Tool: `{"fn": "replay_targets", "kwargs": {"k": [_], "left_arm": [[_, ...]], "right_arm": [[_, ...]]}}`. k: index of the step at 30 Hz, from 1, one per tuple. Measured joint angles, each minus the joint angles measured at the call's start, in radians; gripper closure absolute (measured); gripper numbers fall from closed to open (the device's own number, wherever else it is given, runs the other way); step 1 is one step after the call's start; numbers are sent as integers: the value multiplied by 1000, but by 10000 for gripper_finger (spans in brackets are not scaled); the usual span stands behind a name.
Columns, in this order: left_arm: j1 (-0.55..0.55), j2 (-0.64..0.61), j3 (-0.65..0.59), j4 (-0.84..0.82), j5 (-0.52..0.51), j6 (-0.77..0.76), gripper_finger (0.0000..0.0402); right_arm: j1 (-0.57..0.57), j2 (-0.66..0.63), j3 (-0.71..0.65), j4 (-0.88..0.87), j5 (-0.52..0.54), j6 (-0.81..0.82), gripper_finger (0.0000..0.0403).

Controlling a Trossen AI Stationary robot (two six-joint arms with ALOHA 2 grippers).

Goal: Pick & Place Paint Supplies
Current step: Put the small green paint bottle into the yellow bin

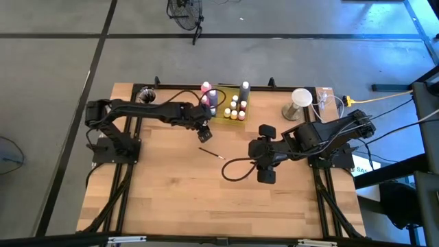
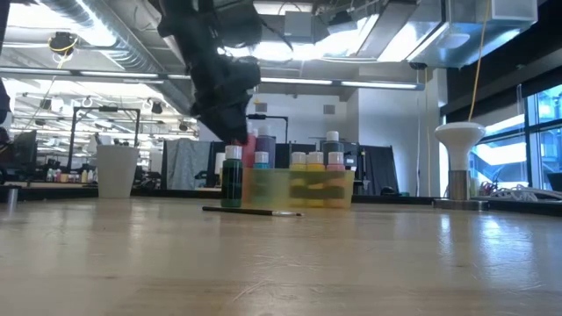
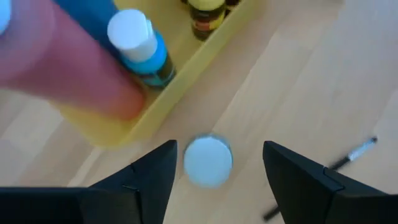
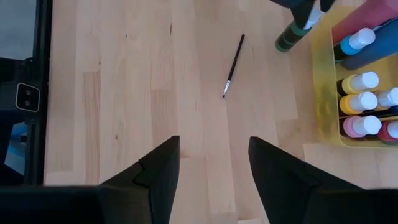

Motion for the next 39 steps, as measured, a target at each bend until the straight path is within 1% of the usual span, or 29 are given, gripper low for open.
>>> {"fn": "replay_targets", "kwargs": {"k": [5,8,11,20,24,32,39], "left_arm": [[17,36,0,-7,-4,-14,167],[29,59,0,-7,26,-17,167],[35,78,-1,-9,32,-17,167],[39,82,-1,-7,24,-17,169],[39,81,-1,-7,24,-17,190],[39,79,-1,-7,23,-10,267],[37,78,-1,-7,18,3,271]], "right_arm": [[1,0,0,10,0,0,211],[5,0,0,13,0,0,211],[11,0,0,13,0,0,210],[19,0,0,11,-1,0,210],[19,0,0,11,-1,0,210],[19,0,0,11,-1,1,210],[19,0,0,11,-2,3,210]]}}
